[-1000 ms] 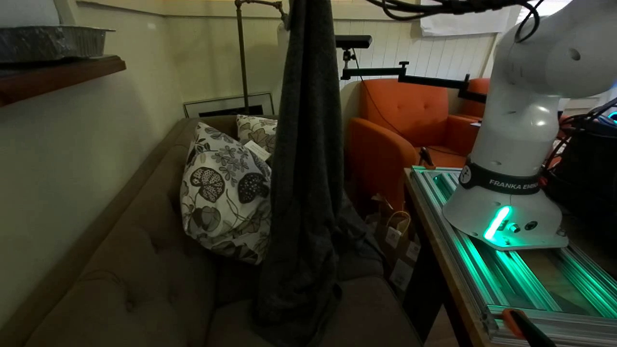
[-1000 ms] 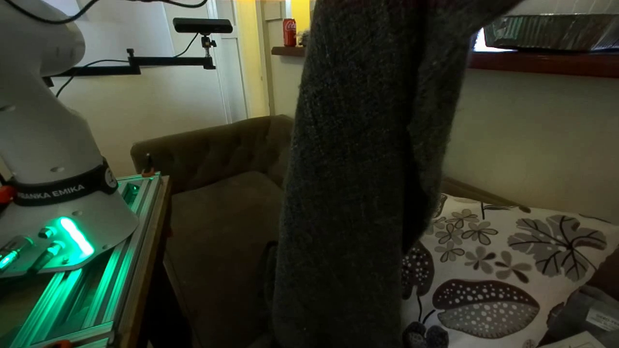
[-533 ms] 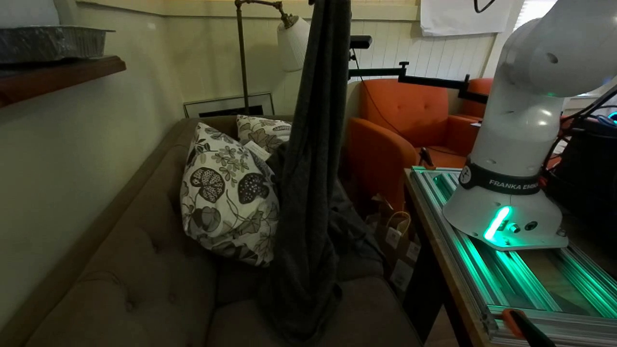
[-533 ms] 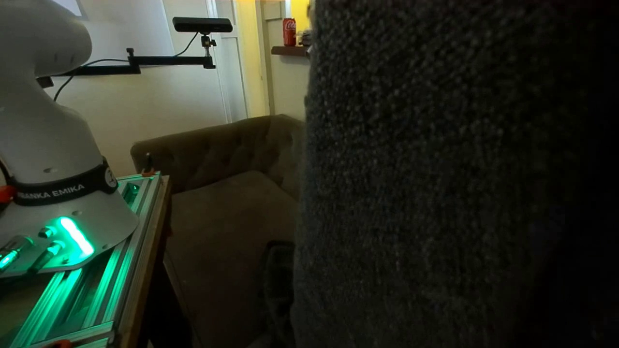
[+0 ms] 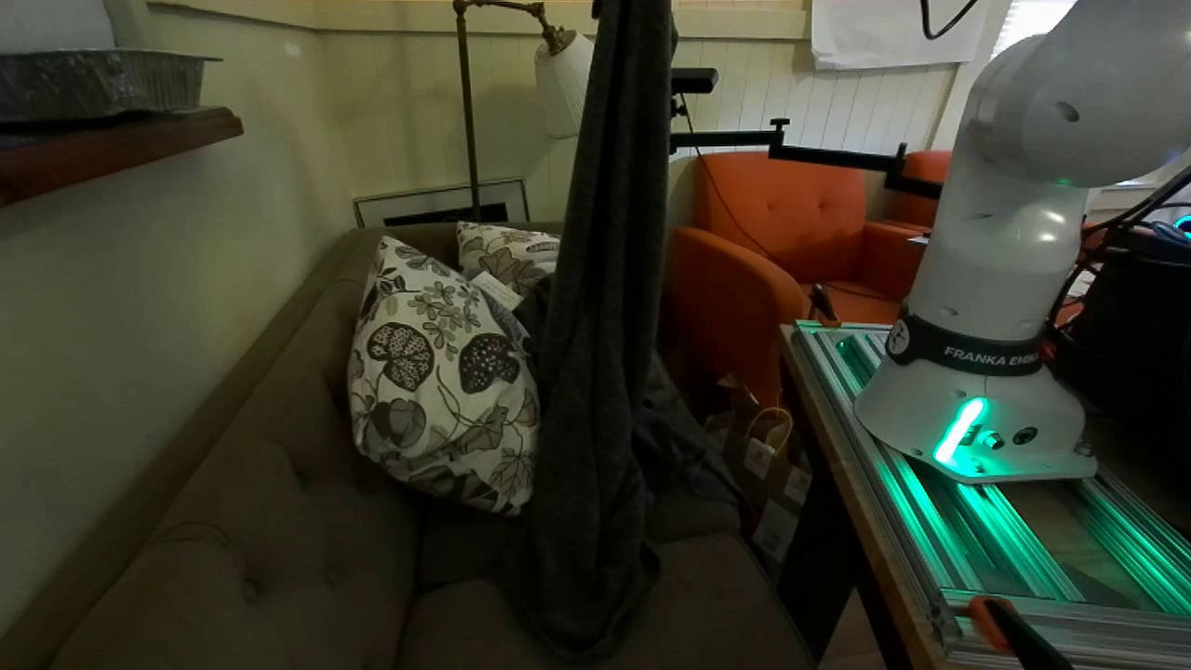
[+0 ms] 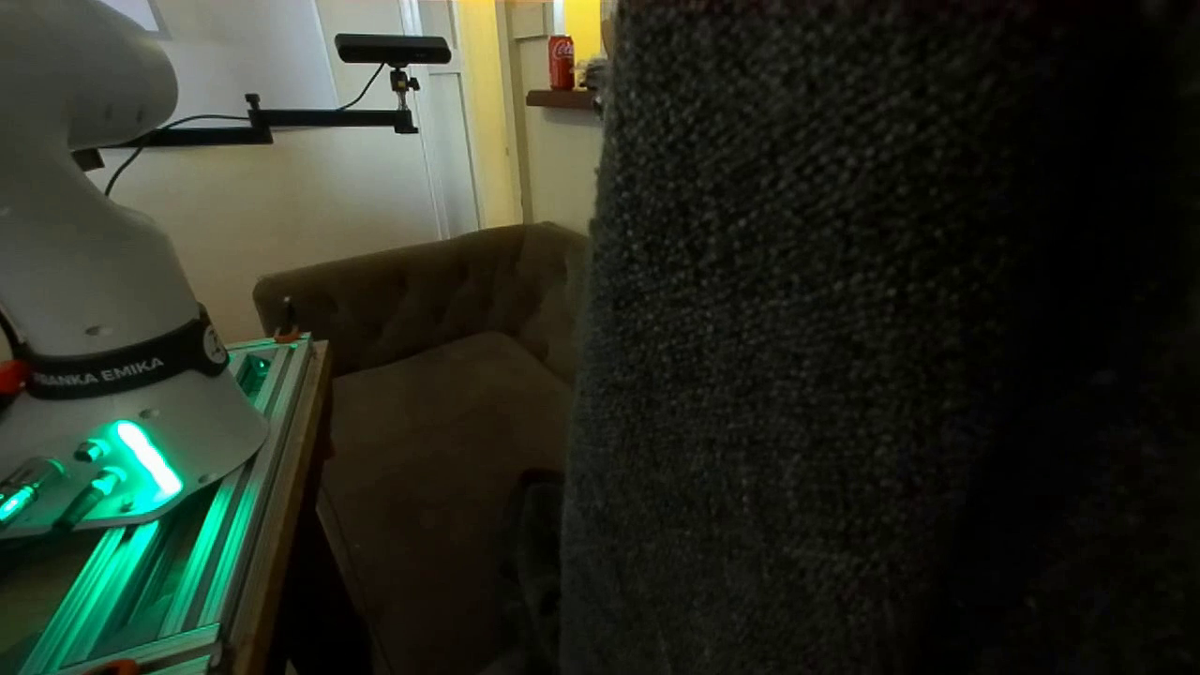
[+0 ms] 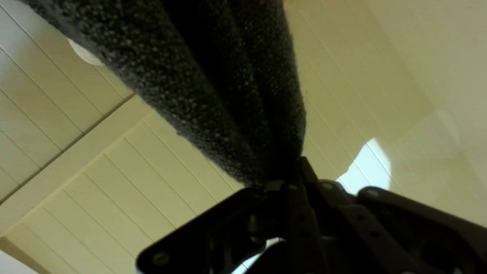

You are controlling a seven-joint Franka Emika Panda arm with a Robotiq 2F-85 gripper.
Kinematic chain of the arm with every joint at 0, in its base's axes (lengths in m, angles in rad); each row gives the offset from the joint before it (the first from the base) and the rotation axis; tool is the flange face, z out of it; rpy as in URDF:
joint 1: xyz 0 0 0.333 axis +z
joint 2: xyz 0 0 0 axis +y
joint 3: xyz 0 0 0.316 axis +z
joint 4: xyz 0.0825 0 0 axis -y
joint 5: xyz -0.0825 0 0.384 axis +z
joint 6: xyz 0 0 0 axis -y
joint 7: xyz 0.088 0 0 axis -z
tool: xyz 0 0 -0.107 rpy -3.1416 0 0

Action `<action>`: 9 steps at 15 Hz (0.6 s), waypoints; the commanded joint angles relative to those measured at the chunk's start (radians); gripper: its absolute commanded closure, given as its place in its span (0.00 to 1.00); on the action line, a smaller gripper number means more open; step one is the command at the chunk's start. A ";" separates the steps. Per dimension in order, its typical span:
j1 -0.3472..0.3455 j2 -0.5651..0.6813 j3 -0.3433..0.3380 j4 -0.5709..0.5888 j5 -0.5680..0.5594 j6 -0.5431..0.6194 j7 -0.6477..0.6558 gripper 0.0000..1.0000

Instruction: Move the blanket to the right

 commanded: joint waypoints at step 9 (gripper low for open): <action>-0.015 0.440 0.036 0.436 -0.040 0.058 0.014 0.99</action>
